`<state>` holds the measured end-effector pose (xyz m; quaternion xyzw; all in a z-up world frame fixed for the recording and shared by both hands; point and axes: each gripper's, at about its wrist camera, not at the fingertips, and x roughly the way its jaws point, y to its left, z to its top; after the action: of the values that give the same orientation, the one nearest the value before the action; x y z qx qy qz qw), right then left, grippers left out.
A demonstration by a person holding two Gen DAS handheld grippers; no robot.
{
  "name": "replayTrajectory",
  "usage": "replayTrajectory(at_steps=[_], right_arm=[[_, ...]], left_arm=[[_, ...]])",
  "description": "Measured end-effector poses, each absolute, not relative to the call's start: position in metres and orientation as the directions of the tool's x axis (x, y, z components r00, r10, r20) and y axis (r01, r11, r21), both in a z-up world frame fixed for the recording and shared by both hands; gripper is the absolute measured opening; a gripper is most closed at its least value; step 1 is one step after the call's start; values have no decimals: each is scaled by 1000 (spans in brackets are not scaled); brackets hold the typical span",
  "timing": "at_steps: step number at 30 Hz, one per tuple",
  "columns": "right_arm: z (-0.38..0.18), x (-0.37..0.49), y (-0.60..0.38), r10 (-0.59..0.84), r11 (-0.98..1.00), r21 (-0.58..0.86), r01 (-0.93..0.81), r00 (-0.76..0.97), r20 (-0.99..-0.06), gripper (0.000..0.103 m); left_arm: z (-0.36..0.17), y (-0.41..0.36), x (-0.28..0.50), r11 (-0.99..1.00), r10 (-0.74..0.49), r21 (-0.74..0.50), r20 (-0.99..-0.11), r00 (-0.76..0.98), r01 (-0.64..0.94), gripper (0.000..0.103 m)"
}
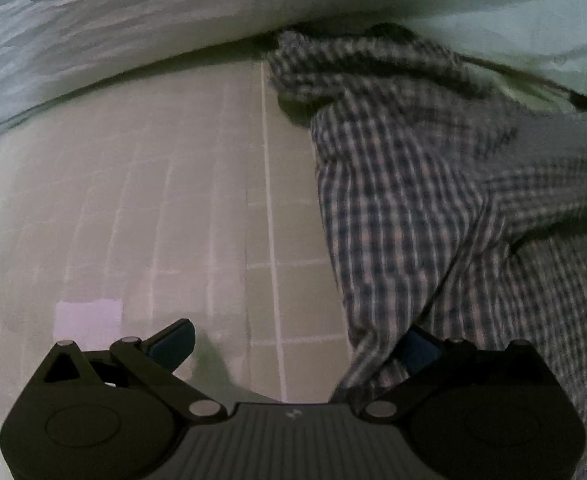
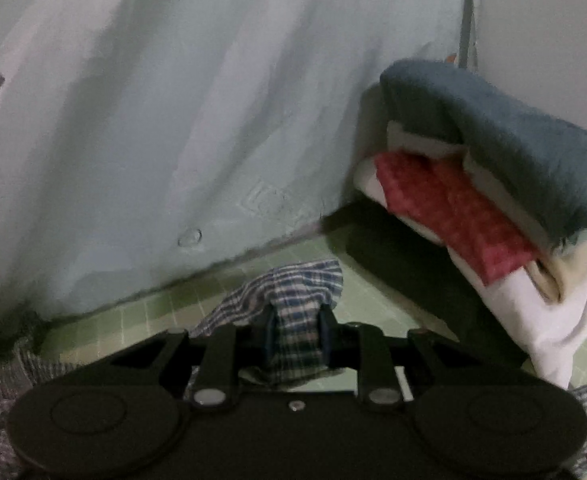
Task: Fold clothes
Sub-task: 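Grasp the other sleeve with the right gripper and fold it across the body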
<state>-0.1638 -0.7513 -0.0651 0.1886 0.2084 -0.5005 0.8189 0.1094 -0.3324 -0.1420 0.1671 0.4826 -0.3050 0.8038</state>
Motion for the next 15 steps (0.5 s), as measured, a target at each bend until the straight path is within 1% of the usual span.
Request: replayTrajectory(at_steps=[6, 11, 15], right_arm=[[-79, -168, -752, -724, 417, 109, 902, 402, -561, 23], [-85, -170, -755, -715, 411, 111, 905, 396, -576, 23], [-90, -171, -758, -706, 409, 115, 905, 394, -588, 23]], left_arm=[[-126, -333, 148, 779, -438, -201, -853, 285, 594, 103], [-114, -344, 184, 783, -528, -341, -807, 266, 519, 103], [-114, -364, 216, 764, -574, -397, -778, 256, 508, 102]])
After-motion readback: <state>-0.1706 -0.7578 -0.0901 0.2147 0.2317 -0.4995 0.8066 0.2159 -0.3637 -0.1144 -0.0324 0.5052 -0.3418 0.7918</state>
